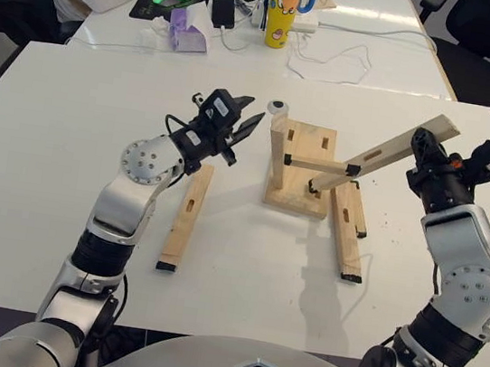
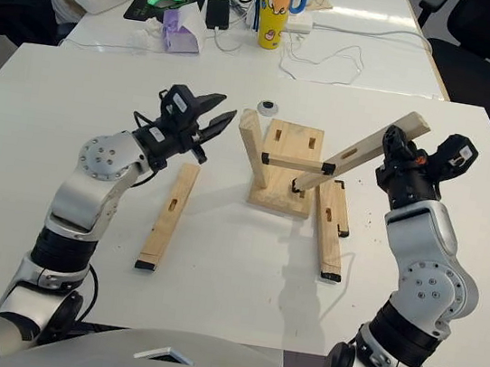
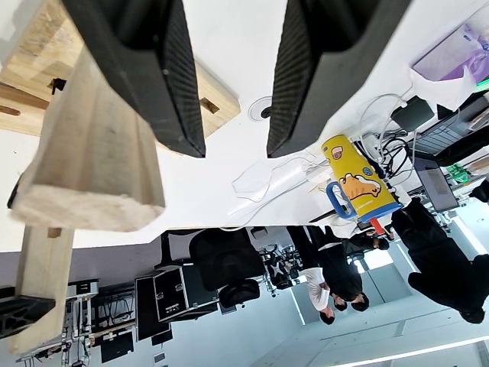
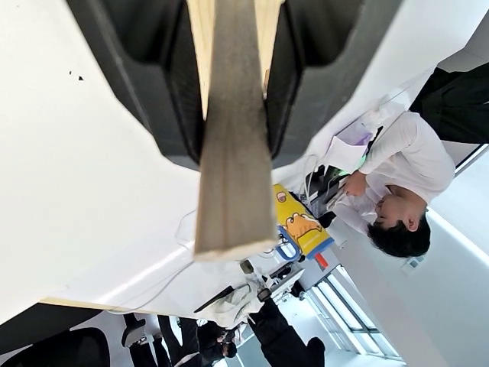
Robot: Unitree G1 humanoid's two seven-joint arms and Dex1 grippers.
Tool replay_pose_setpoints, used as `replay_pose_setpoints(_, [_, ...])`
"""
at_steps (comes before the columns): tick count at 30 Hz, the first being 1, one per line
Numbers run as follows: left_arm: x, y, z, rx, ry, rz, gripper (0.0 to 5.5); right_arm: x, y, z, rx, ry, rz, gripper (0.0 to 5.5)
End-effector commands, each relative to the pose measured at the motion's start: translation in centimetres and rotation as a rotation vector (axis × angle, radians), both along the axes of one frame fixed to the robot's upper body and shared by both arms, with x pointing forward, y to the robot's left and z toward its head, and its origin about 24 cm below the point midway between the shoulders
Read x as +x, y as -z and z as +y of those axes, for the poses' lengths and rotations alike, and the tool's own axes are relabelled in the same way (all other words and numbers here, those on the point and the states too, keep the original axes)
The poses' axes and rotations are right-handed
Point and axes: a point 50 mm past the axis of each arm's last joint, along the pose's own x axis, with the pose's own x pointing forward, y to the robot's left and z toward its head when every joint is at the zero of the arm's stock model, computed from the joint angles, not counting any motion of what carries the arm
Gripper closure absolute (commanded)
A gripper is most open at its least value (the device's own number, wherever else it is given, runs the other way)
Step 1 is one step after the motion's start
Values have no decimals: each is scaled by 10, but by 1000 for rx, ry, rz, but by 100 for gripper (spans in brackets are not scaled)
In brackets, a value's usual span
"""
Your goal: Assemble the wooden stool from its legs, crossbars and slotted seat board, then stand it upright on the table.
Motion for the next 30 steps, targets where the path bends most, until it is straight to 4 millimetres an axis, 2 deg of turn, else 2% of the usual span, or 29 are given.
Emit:
replay_pose_setpoints(1, [0,1,10,-3,-47,8,402,-4,0,1,-14,8,-1,446])
replay_pose_setpoints(9, [3,-3,12,-13,-58,-7,402,-10,26,-9,-56,81,34,446])
replay_pose_setpoints(14, [4,-5,12,-16,-54,-10,402,-12,29,-11,-82,108,9,446])
replay_pose_setpoints(22, [2,-5,16,-25,-74,-14,402,-17,22,-8,-110,104,-50,446])
replay_pose_setpoints(30, [1,-5,14,-33,-70,-16,402,-19,39,-6,-249,72,-48,446])
